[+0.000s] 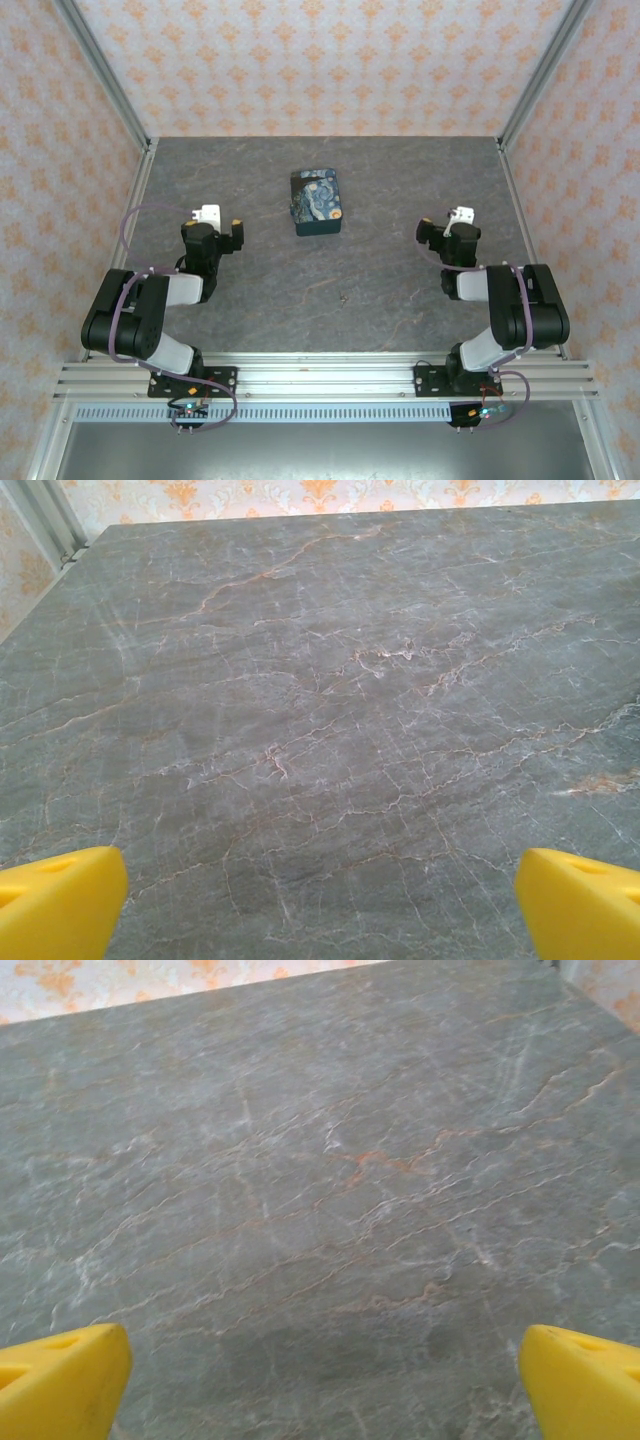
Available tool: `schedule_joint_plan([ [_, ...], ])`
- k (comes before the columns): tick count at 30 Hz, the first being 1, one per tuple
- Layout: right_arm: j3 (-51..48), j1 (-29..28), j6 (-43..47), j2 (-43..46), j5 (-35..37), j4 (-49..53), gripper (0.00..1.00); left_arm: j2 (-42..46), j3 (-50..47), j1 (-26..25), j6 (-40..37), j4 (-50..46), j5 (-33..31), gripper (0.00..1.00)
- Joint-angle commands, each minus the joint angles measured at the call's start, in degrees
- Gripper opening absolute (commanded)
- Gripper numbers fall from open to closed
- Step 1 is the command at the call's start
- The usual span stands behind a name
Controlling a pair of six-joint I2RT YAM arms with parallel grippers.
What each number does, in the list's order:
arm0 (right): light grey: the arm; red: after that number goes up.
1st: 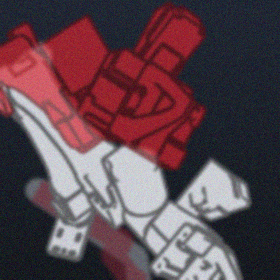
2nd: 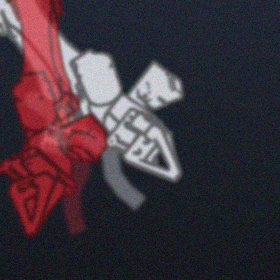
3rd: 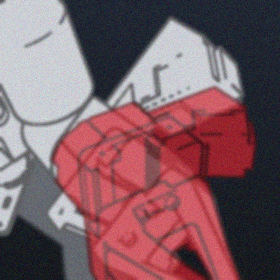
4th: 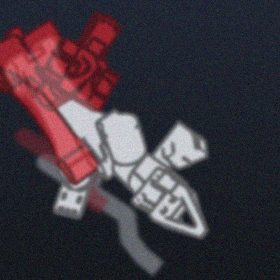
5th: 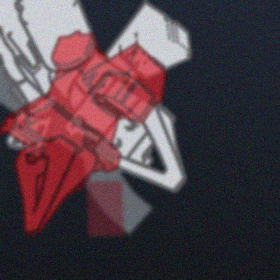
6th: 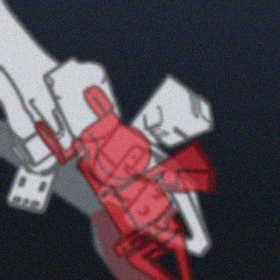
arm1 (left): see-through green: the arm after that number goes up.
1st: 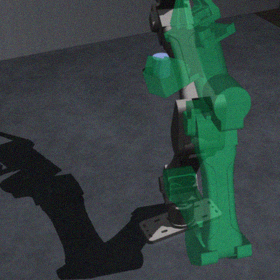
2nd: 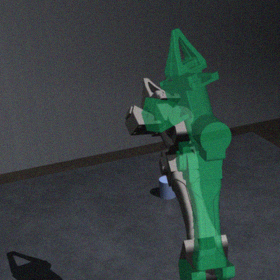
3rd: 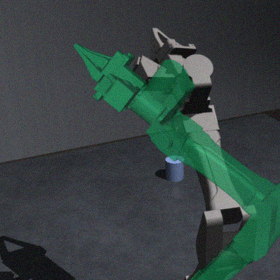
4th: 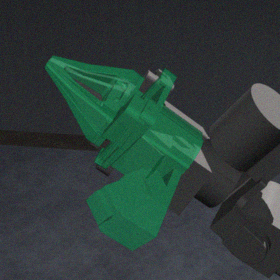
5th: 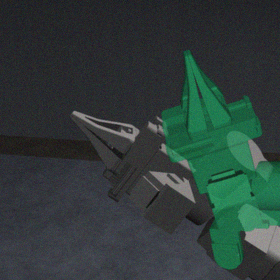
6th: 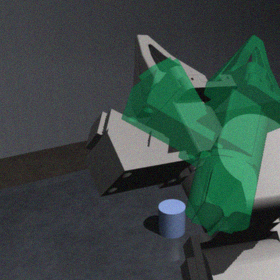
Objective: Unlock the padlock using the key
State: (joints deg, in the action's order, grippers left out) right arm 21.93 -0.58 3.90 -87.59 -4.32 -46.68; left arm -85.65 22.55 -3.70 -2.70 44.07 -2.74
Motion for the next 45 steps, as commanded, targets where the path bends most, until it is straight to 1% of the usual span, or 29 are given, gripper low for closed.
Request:
schedule_joint_plan([
  [1, 2.36, 0.23, -1.76, 1.28, 4.07, 2.39, 0.99, 2.49, 3.78, 0.43, -0.91, -6.57, 2.02, 1.0],
  [3, 4.0, 0.22, -1.26, 6.04, 2.67, 9.23, 0.99, 5.51, 7.28, 0.29, -0.94, -14.79, 2.29, 1.0],
  [5, 7.38, 0.07, -1.88, 11.59, 1.23, 19.47, 0.99, 7.95, 10.74, 0.2, -0.52, -21.54, 1.97, 1.0],
  [6, 8.97, 0.17, -4.43, 13.38, 1.85, 22.55, 0.99, 8.95, 12.08, 0.19, 0.13, -23.86, 2.62, 1.0],
  [7, 10.09, 0.36, -8.92, 15.28, 1.55, 24.57, 0.99, 9.67, 13.63, 0.12, 0.97, -26.29, 3.51, 1.0],
  [9, 10.49, 0.55, -21.48, 18.63, 1.29, 25.09, 0.99, 9.45, 18.45, 0.05, 4.16, -33.02, 5.27, 1.0],
  [10, 10.18, 0.58, -25.61, 21.03, -0.12, 25.4, 0.99, 8.53, 21.42, 0.04, 6.07, -37.82, 6.21, 1.0],
  [12, 9.0, 0.58, -29.21, 24.19, -2.63, 23.21, 0.99, 6.27, 26.79, -0.23, 10.82, -43.14, 9.29, 1.0],
  [13, 9.35, 0.58, -31.9, 24.52, -3.63, 23.62, 0.99, 4.96, 29.07, -0.62, 13.17, -44.99, 9.9, 1.0],
  [15, 11.35, 0.5, -34.31, 23.13, -9.66, 25.86, 0.99, 1.43, 34.69, -1.35, 17.55, -50.01, 10.18, 1.0],
  [17, 14.75, 0.04, -36.94, 20.16, -17.08, 29.8, 0.99, -3.98, 41.93, -2.2, 19.33, -55.05, 13.06, 1.0],
  [19, 17.28, -1.67, -38.83, 17.55, -19.8, 35.16, 0.99, -9.79, 49.4, -3.25, 19.35, -60.33, 14.89, 1.0],
  [20, 18.06, -3.29, -38.73, 17.13, -20.37, 37.74, 1.0, -13.15, 53.26, -3.79, 18.93, -62.29, 16.78, 1.0],
  [24, 19.87, -10.56, -38.81, 18.18, -12.66, 47.76, 0.99, -24.87, 66.46, -5.22, 17.62, -68.0, 22.81, 1.0],
  [26, 19.59, -14.12, -39.13, 19.32, -8.14, 50.53, 0.99, -30.45, 73.14, -5.59, 17.13, -70.08, 25.43, 1.0],
  [27, 19.11, -15.26, -39.63, 19.47, -7.3, 51.14, 0.99, -32.69, 75.71, -5.9, 17.13, -70.62, 26.26, 1.0],
  [32, 12.82, -17.31, -44.38, 22.74, -11.39, 46.71, 0.99, -42.46, 88.15, -7.22, 17.9, -72.96, 29.86, 1.0],
  [35, 11.26, -18.89, -45.53, 23.23, -13.18, 46.93, 0.99, -46.82, 94.57, -8.36, 17.36, -75.17, 31.45, 1.0],
  [38, 10.86, -20.74, -45.96, 22.74, -13.42, 47.64, 1.0, -51.13, 100.92, -9.35, 16.58, -78.88, 34.38, 1.0],
  [40, 10.67, -22.1, -46.55, 21.93, -13.43, 47.23, 1.0, -52.41, 102.75, -10.13, 15.73, -79.92, 36.05, 1.0],
  [45, 10.72, -26.61, -49.47, 17.67, -13.04, 43.54, 1.0, -52.54, 102.34, -10.8, 15.38, -80.66, 40.42, 1.0],
])
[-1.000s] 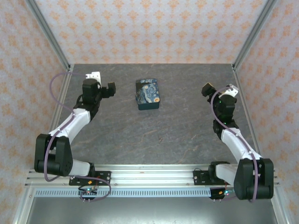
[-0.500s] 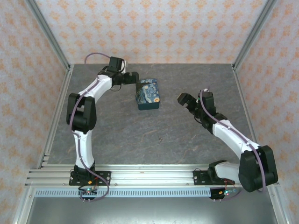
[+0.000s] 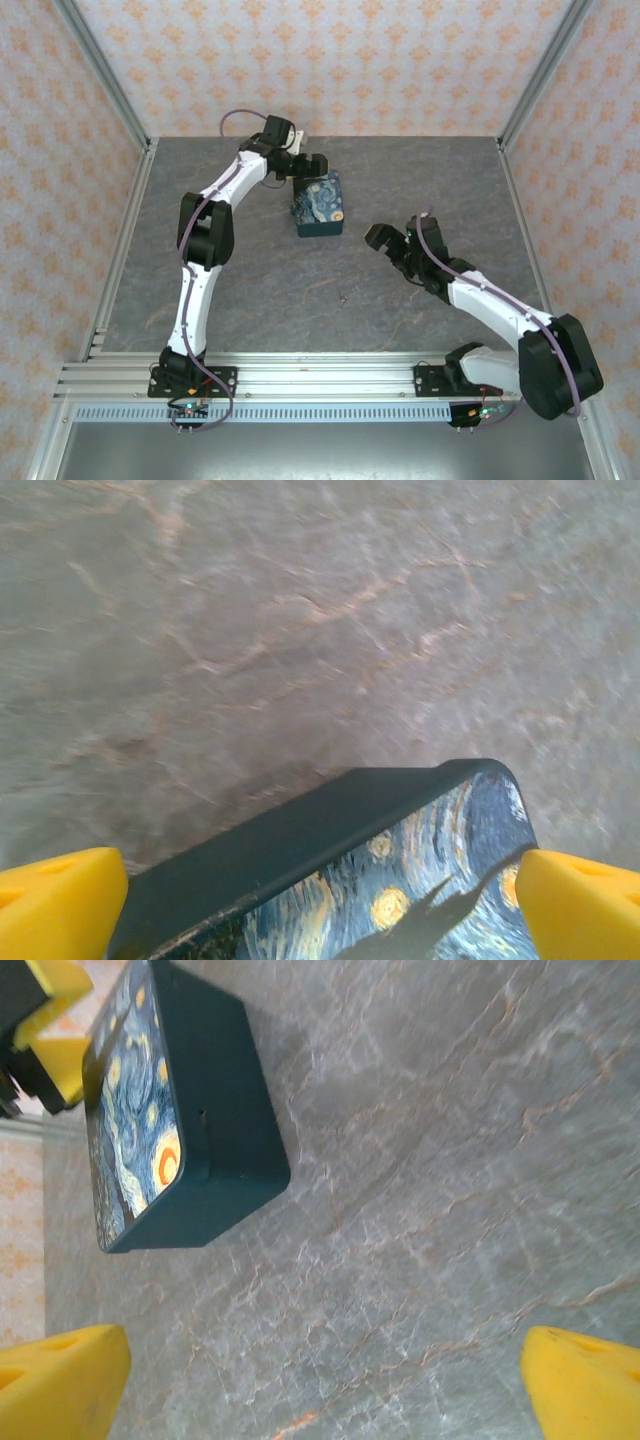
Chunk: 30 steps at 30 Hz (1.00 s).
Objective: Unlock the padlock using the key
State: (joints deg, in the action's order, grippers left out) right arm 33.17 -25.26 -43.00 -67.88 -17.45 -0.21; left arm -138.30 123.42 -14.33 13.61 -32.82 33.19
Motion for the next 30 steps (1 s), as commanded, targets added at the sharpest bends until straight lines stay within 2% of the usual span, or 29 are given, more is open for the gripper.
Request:
schedule_joint_plan([
  [1, -0.41, -2.82, -3.3, -2.99, 0.22, -3.95, 1.0, 0.49, 0.59, -0.17, -1.14, -3.88, 5.13, 1.0],
  [13, 1.7, -10.72, -10.04, -11.27, 0.2, -15.42, 1.0, 15.73, -27.09, -0.17, 1.86, 11.09, 10.65, 1.0],
  [17, 3.27, -11.55, -11.43, -14.49, 0.56, -17.98, 0.99, 19.75, -33.37, -0.15, 4.06, 15.84, 12.25, 1.0],
  [19, 4.16, -11.57, -12.05, -15.81, 0.66, -19.07, 0.99, 21.79, -35.19, -0.18, 4.71, 17.32, 10.61, 1.0],
  [24, 7.31, -11.57, -12.79, -18.66, 0.41, -19.53, 0.99, 21.25, -30.67, 0.17, 5.52, 15.86, 6.41, 1.0],
  [30, 9.27, -11.57, -15.39, -21.45, 0.5, -21.33, 0.99, 12.45, -15.42, 0.18, 6.08, 10.41, 7.1, 1.0],
])
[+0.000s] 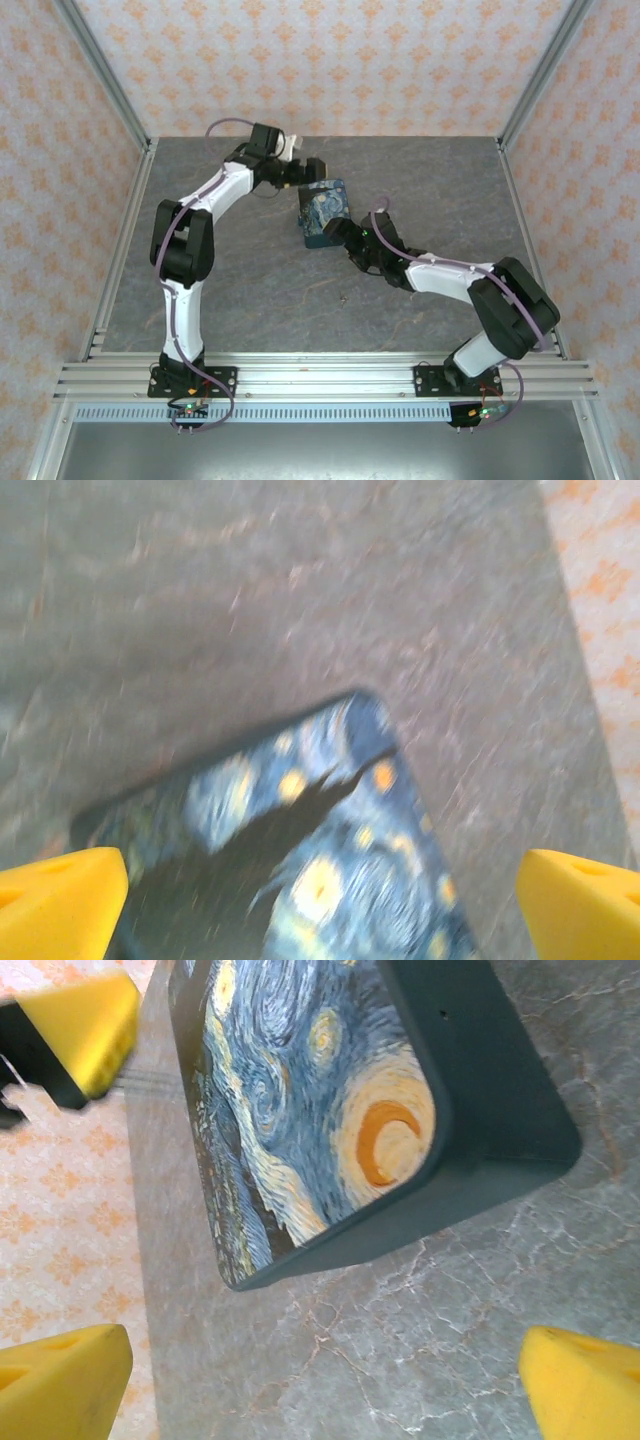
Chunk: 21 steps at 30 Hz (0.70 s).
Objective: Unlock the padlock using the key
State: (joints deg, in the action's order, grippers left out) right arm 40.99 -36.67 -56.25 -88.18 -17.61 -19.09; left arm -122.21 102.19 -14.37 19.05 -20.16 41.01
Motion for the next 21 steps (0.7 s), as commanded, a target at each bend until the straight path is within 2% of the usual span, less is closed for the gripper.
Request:
schedule_joint_plan([
  [1, 1.54, -0.16, -2.8, -1.54, 0.64, -2.97, 0.99, -5.47, 8.71, 0.2, 0.77, -3.16, -0.31, 1.0],
  [6, 1.97, -0.63, -4.73, -2.89, 0.99, -4.42, 0.99, -12.64, 19.87, 0.02, 1.59, -7.12, 2.15, 1.0],
  [11, 4.76, -0.73, -4.54, -4.93, 1.17, -3.24, 0.99, -16.35, 24.91, -0.22, 0.72, -10.95, 5.29, 1.0],
  [16, 9.79, -0.61, -3.1, -7.86, 1.17, 0.33, 0.99, -15.21, 23.38, -0.22, -2.74, -14.67, 8.78, 1.0],
  [21, 11.04, 0.83, -2.81, -9.13, 1.87, 1.16, 0.99, -10.2, 14.8, -0.22, -5.39, -14.14, 10.51, 1.0],
])
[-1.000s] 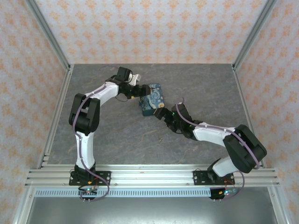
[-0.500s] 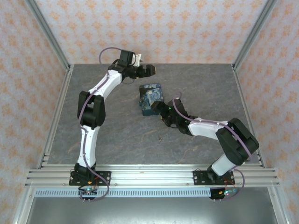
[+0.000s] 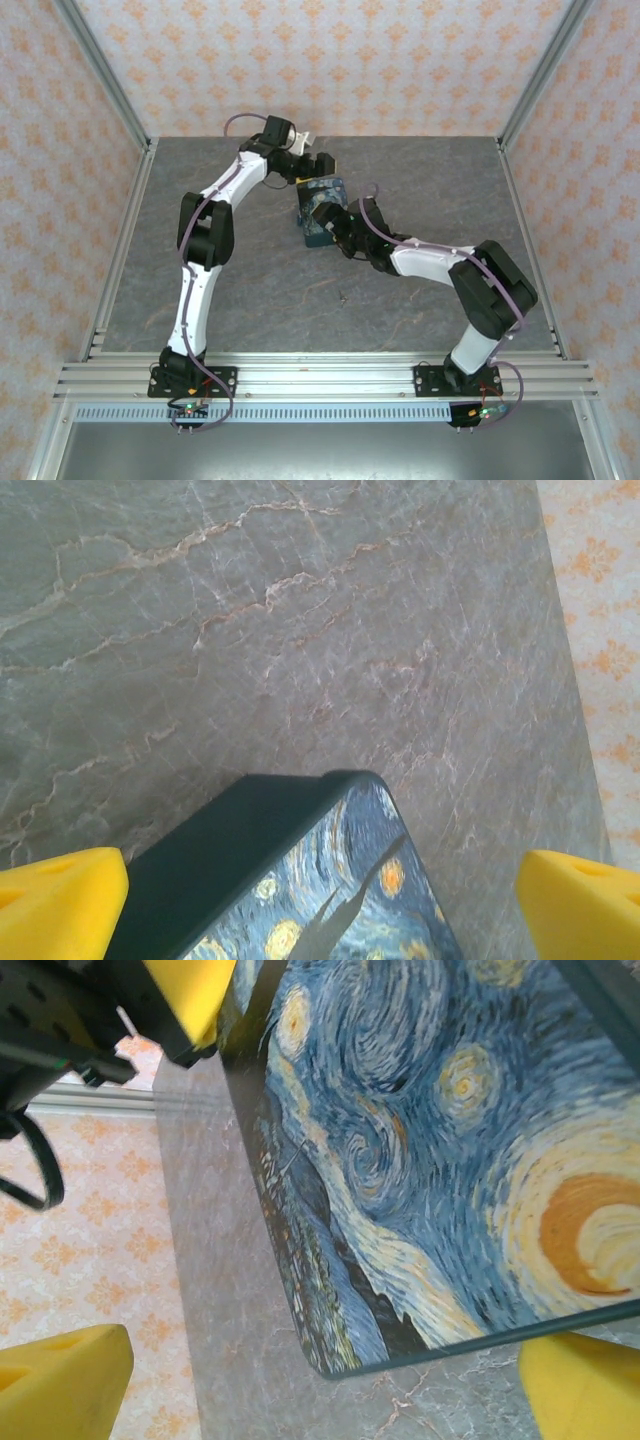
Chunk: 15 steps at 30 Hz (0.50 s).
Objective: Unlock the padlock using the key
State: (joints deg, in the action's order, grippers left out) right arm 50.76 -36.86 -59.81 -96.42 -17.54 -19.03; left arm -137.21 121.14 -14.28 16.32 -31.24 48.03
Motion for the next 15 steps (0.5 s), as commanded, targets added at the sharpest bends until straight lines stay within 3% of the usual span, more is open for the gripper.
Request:
schedule_joint_plan([
  [1, 1.34, 1.32, 0.77, -0.91, 2.12, 1.19, 0.99, 5.69, -5.98, -0.32, -2.7, -2.45, 3.73, 1.0],
  [15, 7.24, 6.32, 4.41, -2.85, 1.93, 8.51, 0.99, 20.41, -36.46, -0.41, 7.77, 17.27, 2.48, 1.0],
])
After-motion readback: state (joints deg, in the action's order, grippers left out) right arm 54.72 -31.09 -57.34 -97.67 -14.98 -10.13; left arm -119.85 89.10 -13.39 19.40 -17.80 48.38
